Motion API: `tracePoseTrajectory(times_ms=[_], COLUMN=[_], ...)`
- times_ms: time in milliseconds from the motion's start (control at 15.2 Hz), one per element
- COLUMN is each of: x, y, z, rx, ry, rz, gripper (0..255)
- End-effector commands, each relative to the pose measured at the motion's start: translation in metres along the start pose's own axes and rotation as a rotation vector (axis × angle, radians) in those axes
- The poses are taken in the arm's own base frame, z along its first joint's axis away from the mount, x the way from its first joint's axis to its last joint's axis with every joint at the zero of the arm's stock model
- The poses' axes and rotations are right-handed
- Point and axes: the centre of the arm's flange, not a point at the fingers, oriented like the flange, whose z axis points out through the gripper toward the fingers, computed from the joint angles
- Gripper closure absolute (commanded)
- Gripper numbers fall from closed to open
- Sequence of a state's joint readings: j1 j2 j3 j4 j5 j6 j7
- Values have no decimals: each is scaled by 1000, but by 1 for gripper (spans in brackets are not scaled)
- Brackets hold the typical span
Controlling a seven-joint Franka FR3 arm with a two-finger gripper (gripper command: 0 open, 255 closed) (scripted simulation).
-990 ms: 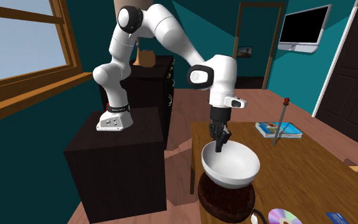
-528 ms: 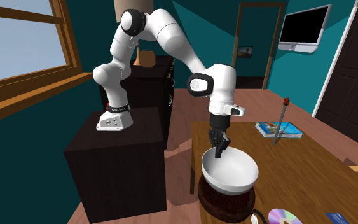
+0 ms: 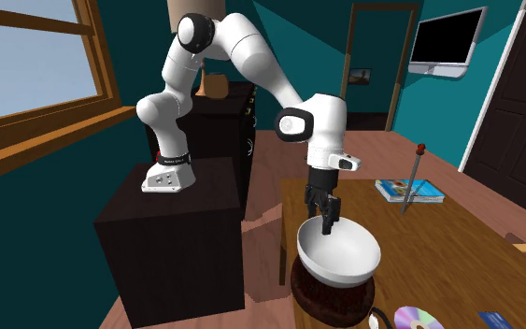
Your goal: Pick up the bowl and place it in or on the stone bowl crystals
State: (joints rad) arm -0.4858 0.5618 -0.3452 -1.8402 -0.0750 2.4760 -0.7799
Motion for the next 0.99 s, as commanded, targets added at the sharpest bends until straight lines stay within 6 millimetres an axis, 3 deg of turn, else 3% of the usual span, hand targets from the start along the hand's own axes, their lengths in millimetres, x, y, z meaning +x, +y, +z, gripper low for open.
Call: tracePoseTrajectory(times_ms=[0, 132, 396, 924], x=[0, 0, 0, 0], y=[0, 0, 0, 0], z=[0, 0, -50, -50], rx=[0, 0, 0, 0], ry=[0, 0, 0, 0], rz=[0, 0, 0, 0], gripper=[0, 0, 0, 0])
